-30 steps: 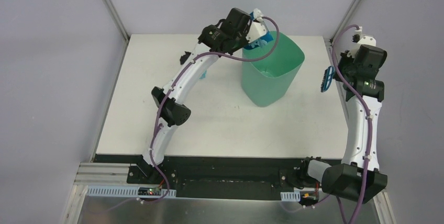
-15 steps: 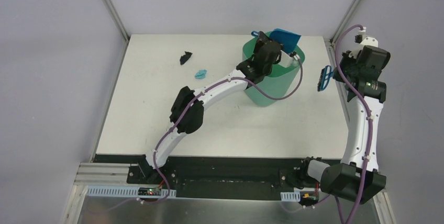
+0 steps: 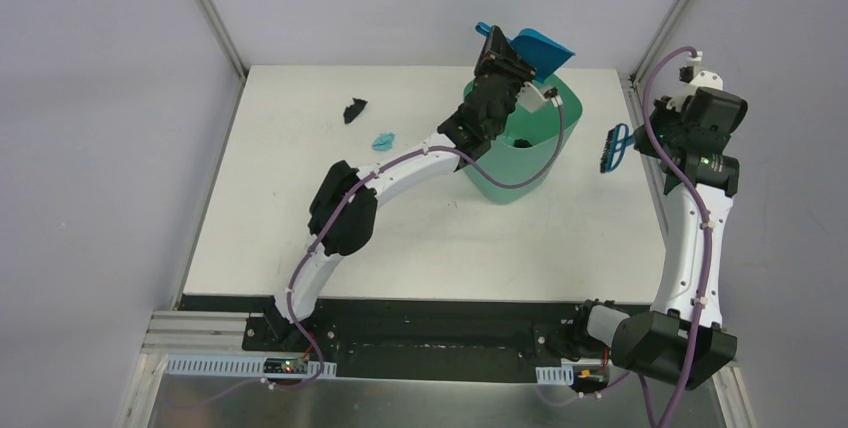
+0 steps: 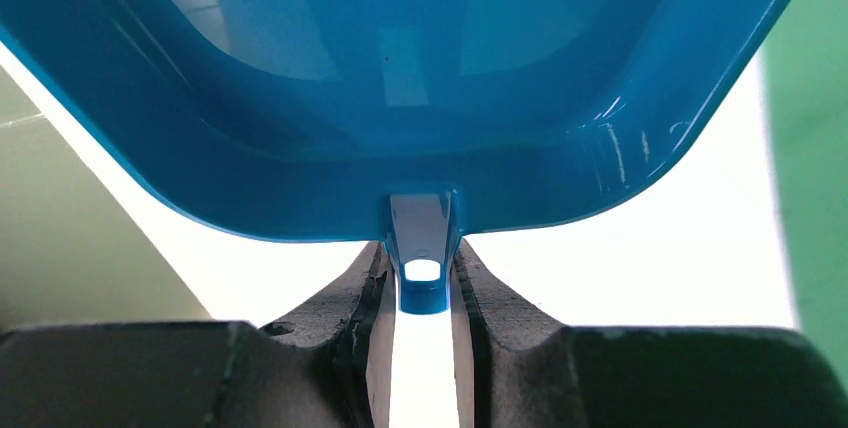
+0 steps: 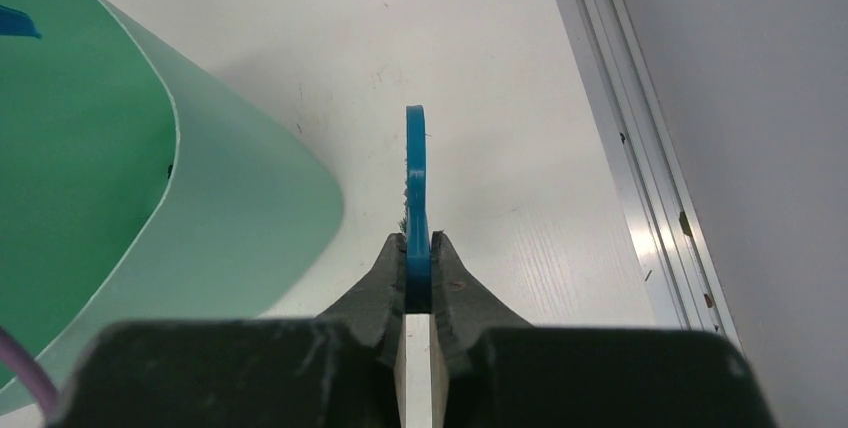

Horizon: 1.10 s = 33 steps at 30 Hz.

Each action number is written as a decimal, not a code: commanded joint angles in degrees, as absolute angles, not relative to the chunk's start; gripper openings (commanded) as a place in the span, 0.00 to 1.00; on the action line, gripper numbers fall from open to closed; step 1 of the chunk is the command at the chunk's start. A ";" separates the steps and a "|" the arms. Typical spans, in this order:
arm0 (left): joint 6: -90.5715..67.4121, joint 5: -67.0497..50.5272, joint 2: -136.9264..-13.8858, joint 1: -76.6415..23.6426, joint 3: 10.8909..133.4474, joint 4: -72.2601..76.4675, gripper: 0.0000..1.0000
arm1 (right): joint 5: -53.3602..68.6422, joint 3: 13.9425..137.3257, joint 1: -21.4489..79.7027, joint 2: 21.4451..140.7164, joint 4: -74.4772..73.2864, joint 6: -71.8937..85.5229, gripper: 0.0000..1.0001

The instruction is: Sweep away the paper scraps from the table

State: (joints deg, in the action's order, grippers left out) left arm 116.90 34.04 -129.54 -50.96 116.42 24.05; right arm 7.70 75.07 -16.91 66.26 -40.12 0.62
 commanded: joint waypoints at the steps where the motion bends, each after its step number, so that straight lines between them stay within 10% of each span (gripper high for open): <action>1: 118.33 33.67 -122.26 -49.64 118.59 26.81 0.00 | 9.94 75.88 -17.40 64.10 -38.89 1.78 0.00; 7: 104.62 39.11 -117.24 -46.10 121.31 15.17 0.00 | 12.51 78.30 -17.40 61.24 -44.83 -1.67 0.00; 20: 32.71 16.77 -99.65 -28.81 110.43 -74.58 0.00 | 45.37 68.45 -16.99 53.51 -66.19 -26.06 0.00; 33: 23.66 -5.63 -88.49 -19.85 72.08 -72.76 0.00 | 56.43 73.61 -8.29 51.69 -83.85 -37.85 0.00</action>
